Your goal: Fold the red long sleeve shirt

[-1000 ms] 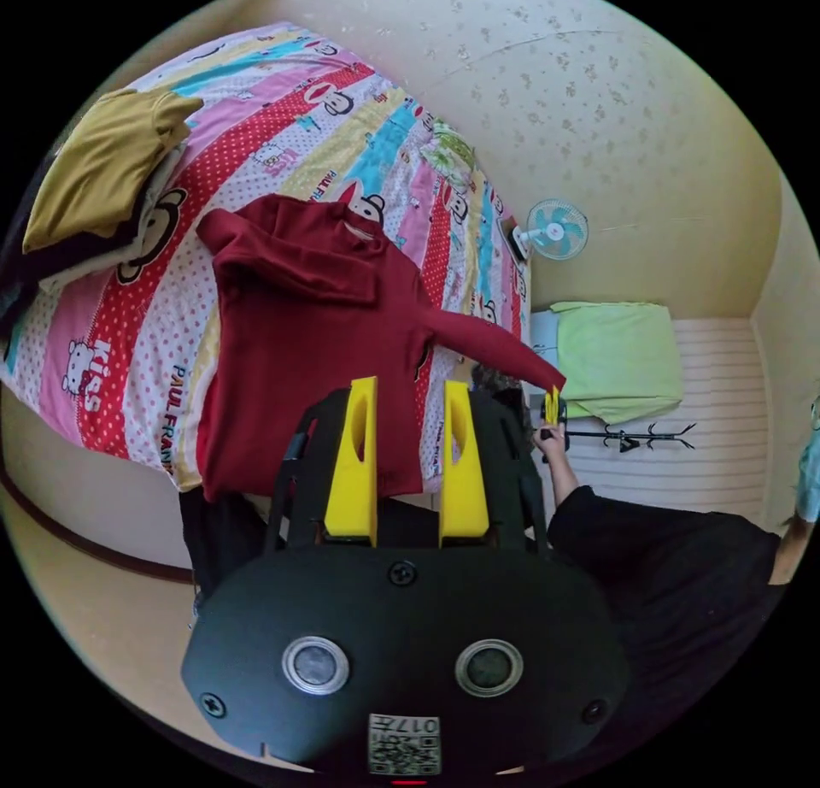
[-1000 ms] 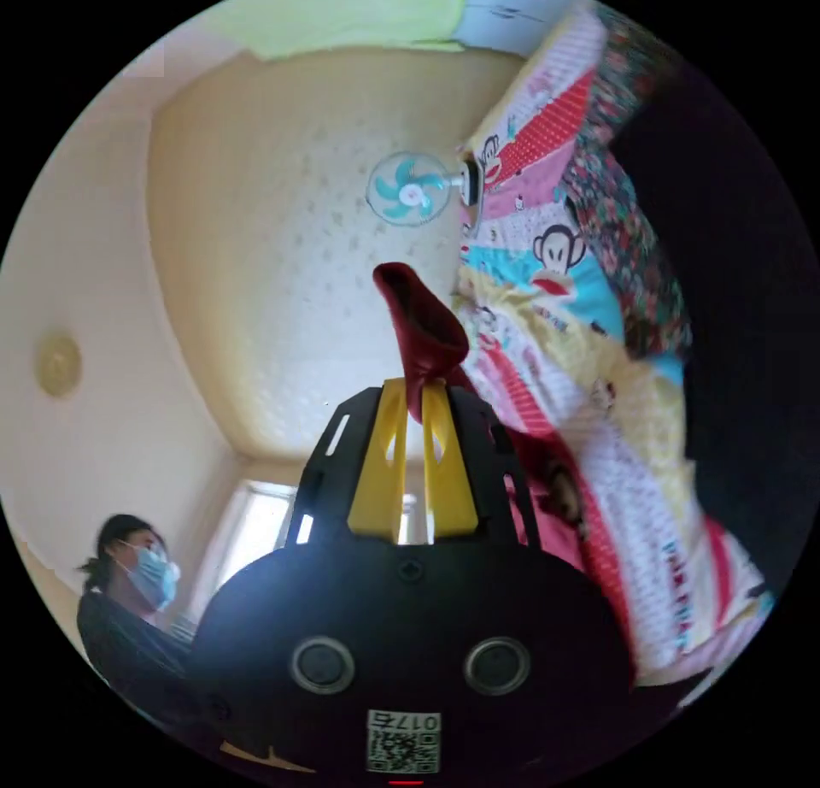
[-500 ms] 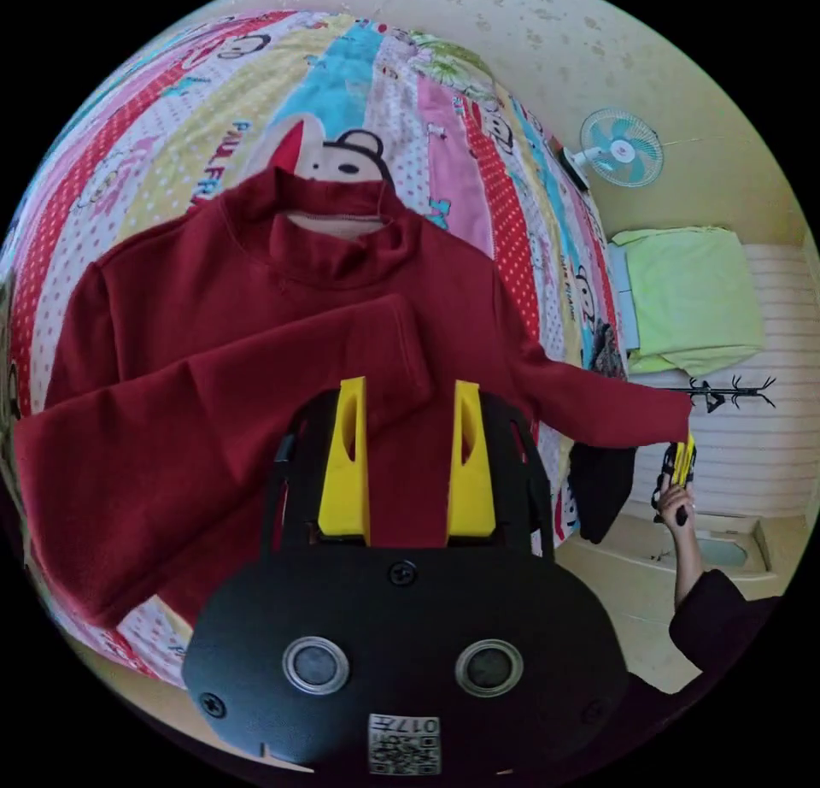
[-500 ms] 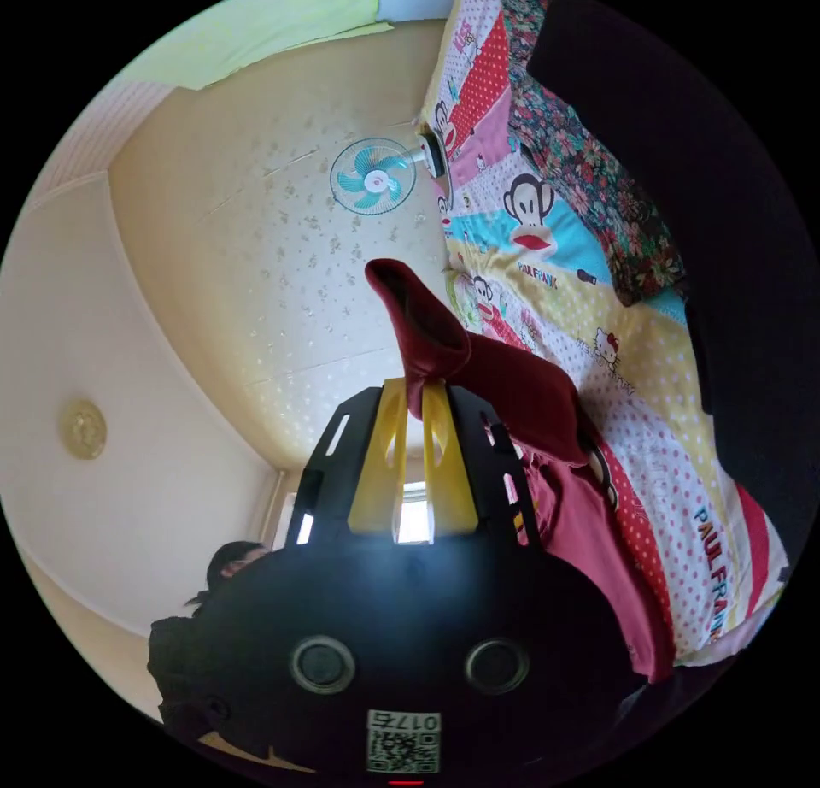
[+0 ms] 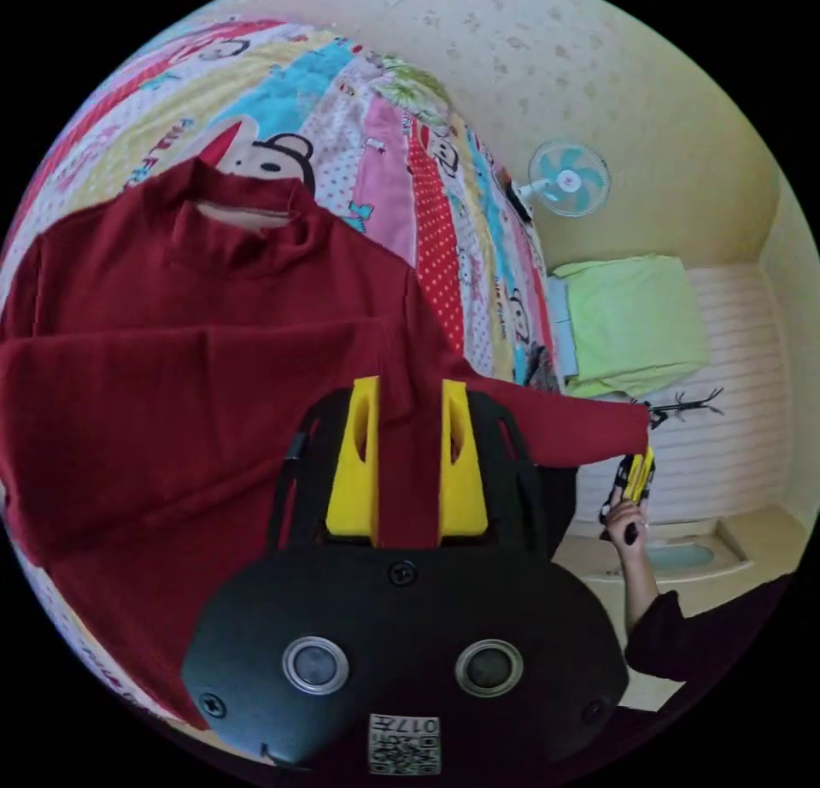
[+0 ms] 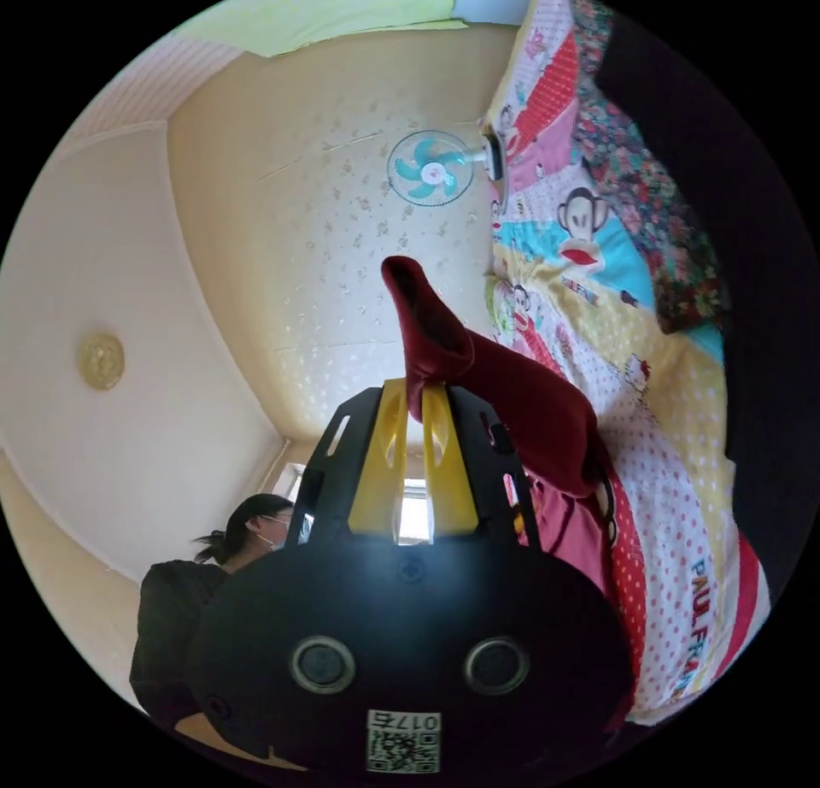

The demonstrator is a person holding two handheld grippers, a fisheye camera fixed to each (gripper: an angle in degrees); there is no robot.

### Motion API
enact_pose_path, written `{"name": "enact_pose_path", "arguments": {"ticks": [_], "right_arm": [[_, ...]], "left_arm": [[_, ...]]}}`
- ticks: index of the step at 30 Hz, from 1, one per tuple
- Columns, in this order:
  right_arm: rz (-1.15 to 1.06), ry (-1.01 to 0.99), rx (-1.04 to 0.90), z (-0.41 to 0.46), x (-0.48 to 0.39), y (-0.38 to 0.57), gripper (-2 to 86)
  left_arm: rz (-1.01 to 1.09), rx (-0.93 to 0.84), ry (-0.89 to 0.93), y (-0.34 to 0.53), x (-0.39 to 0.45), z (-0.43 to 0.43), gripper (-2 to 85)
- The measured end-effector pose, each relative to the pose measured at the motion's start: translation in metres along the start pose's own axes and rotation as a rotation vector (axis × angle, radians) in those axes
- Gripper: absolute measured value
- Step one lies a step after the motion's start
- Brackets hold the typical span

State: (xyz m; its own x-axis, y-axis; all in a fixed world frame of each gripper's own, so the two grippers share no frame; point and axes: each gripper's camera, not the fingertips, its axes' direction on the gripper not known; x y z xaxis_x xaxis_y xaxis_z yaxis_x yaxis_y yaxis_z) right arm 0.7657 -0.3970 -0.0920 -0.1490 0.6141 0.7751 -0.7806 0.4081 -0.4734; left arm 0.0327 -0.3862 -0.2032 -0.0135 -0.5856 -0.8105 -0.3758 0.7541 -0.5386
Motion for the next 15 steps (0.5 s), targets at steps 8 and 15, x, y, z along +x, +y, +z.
{"name": "enact_pose_path", "arguments": {"ticks": [8, 15], "right_arm": [[-0.577, -0.095, -0.79, 0.313, -0.056, 0.135, 3.7], [-0.332, 0.17, -1.502, 0.489, 0.146, 0.376, 9.6]], "left_arm": [[-0.192, 0.134, -0.028, 0.088, -0.08, -0.14, 12.4], [-0.344, 0.074, -0.215, 0.16, -0.173, -0.261, 12.6]]}}
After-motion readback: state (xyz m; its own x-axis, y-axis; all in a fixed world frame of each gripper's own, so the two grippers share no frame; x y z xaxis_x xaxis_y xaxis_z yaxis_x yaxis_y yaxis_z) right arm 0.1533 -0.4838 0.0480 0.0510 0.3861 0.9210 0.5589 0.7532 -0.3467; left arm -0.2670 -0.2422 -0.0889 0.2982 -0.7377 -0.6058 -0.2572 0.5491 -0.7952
